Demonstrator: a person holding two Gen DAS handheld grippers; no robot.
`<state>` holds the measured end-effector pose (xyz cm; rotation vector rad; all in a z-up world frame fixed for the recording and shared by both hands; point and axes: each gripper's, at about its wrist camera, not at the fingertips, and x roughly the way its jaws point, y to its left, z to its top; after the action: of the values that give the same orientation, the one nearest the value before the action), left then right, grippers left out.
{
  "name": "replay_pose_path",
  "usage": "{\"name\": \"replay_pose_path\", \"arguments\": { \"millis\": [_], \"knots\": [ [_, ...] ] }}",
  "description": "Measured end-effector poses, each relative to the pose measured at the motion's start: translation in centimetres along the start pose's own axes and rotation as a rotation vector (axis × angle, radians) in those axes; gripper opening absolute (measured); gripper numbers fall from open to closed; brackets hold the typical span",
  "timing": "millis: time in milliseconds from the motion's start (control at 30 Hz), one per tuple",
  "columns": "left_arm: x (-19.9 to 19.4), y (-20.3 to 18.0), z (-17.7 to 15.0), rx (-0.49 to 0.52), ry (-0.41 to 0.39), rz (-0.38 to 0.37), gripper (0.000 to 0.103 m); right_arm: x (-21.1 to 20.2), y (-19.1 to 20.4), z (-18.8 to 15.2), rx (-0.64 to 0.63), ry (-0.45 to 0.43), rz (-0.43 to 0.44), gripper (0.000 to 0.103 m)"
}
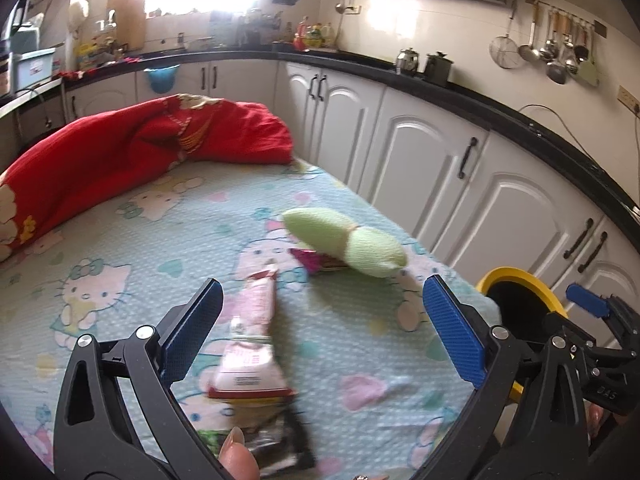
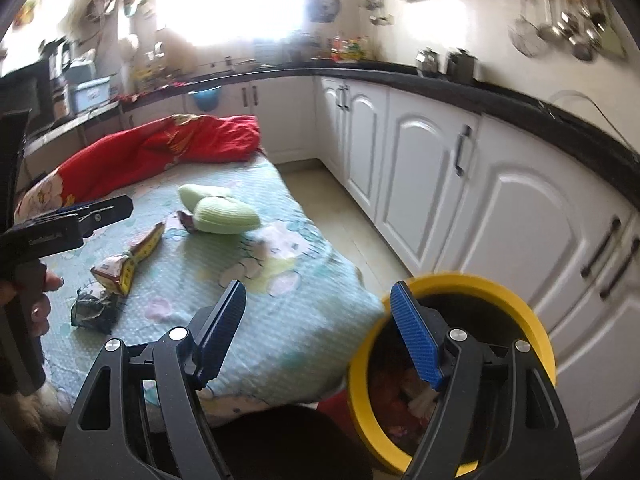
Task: Collect trash
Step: 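Move both tools back to the bed toward the remaining trash, then grasp the white printed snack bag with the left tool while the right tool grasps the green mesh bag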
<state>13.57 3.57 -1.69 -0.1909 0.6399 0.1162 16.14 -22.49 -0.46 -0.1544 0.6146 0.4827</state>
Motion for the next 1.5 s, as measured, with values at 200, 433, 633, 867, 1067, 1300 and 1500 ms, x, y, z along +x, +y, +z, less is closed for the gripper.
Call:
{"name": "replay_pose_path", "arguments": {
  "millis": [200,433,633,867,1067,1300,1500],
  "knots": [
    [0.8,2.7,-0.1,-0.034,0.059,0.019,0.092,2.7,3.5,1.8,-0.141,-0.026,0.027,0.08],
    [2.1,5.2,-0.9,-0.086,0.138,-0.007,0.092,7.2,6.1,3.4,-0.256,-0.008,0.033,0.082],
    [3.0,6.1,-1.5,-0.125,0.182,-0.042,0.092,10.9,8.3,4.0,-0.385,0.018,0.031,0.082],
    [4.4,6.2,-2.0,-0.146,0.232,-0.073,0.077,13.9,10.3,4.2,-0.511,0.027,0.006,0.082],
    [5.3,6.0,-2.4,-0.151,0.26,-0.083,0.065,14.9,11.8,3.8,-0.584,0.037,0.018,0.064],
    [6.2,5.5,-2.8,-0.127,0.281,-0.068,0.035,13.8,10.6,2.6,-0.501,0.053,0.065,0.035],
    [6.3,5.4,-2.6,-0.119,0.266,-0.073,0.032,11.1,8.5,2.0,-0.328,0.055,0.138,0.032]
  ]
}}
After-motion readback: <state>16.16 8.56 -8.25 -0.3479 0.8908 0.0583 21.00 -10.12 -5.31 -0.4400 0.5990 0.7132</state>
